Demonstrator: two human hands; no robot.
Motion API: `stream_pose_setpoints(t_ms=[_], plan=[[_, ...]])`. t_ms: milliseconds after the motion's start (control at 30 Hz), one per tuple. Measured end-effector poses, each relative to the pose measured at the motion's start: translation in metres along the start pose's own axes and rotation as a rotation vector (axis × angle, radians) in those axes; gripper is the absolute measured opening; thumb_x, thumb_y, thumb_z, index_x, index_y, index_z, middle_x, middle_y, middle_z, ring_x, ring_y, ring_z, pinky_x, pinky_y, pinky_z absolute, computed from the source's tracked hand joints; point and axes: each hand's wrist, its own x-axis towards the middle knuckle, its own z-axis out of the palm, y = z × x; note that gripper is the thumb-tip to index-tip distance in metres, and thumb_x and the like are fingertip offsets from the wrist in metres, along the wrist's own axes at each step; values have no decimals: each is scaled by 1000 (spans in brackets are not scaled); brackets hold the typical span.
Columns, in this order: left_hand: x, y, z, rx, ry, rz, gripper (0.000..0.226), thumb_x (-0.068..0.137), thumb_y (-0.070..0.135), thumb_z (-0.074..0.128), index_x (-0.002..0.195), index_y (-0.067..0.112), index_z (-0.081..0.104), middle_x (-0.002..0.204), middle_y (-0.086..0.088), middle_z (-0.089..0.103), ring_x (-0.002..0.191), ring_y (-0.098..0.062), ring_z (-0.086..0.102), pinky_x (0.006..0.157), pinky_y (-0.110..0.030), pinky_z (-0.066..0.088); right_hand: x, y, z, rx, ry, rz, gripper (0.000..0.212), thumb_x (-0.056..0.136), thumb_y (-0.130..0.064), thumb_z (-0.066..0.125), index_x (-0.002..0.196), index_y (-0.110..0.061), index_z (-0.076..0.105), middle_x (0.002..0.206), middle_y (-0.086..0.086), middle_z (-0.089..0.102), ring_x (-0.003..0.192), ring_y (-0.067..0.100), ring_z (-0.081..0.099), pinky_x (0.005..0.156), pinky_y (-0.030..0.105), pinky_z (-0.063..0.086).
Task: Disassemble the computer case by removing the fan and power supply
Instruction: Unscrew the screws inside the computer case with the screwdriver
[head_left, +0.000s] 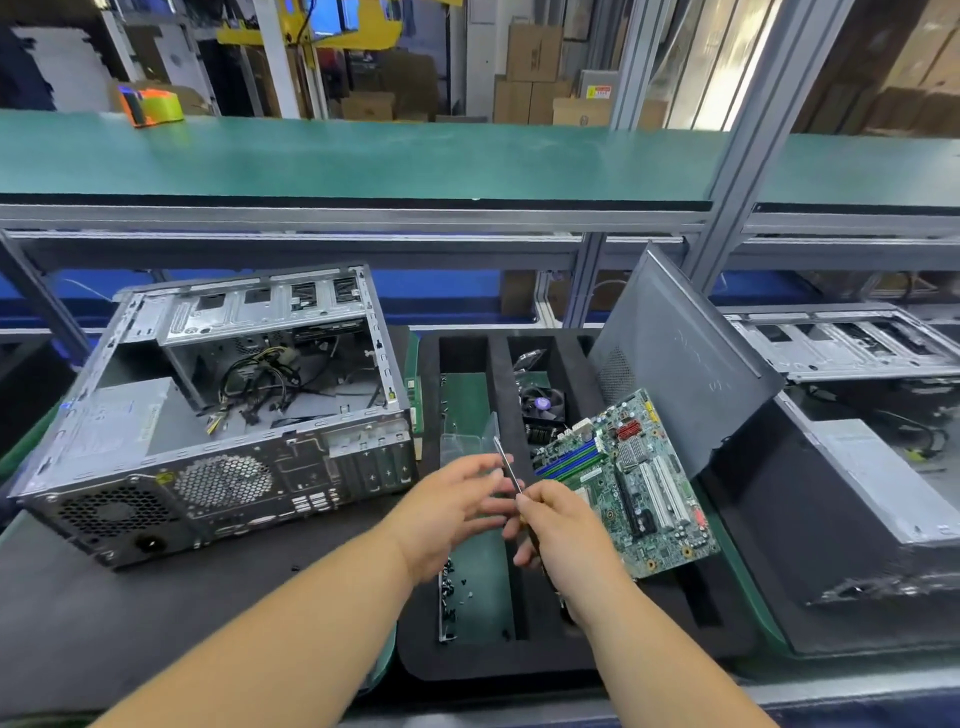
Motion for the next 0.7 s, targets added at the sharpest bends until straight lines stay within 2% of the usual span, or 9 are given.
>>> stream_pose_setpoints(t_ms=[100, 267, 367, 467, 600, 700], plan=[[6, -8, 5, 68, 30, 21, 19, 99, 15, 54, 115, 13, 64, 107, -7, 70, 92, -19, 67, 93, -34, 52, 3, 8, 2, 20, -18, 27, 19, 101, -16, 48, 85, -11, 57, 68, 2, 66, 47, 16, 52, 45, 20, 40], [14, -24, 0, 129, 143, 38, 13, 96, 9, 57, 96, 9, 70, 77, -1, 67, 75, -12, 62, 67, -18, 51, 8, 20, 2, -21, -73, 70, 17, 100, -17, 49, 88, -12, 60, 65, -1, 68, 47, 14, 54, 47, 21, 40], [19, -32, -3, 120, 239, 53, 10, 92, 11, 64, 86, 7, 72, 75, -3, 67, 69, -10, 59, 65, -20, 50, 10, 24, 1, -52, -104, 90, 18, 99, -18, 48, 89, -12, 61, 67, 0, 69, 49, 14, 54, 49, 23, 41], [24, -37, -11, 97, 368, 68, 17, 96, 11, 58, 87, 9, 72, 73, 1, 67, 67, -9, 58, 63, -20, 49, 13, 25, 0, -59, -62, 78, 16, 97, -18, 47, 87, -15, 60, 67, -3, 69, 48, 12, 53, 49, 22, 41], [23, -42, -29, 182, 447, 51, 23, 97, 9, 52, 86, 15, 72, 69, 7, 66, 61, -4, 56, 60, -15, 46, 16, 20, 1, -23, 59, -109, 22, 98, -26, 47, 78, -29, 56, 64, -7, 62, 49, 8, 49, 50, 16, 43], [15, -49, -39, 246, 447, 29, 22, 96, 9, 53, 87, 17, 72, 70, 9, 68, 61, -3, 57, 59, -11, 44, 21, 24, 10, -62, 32, -121, 18, 98, -34, 52, 81, -29, 54, 63, -5, 59, 53, 12, 48, 56, 27, 43]])
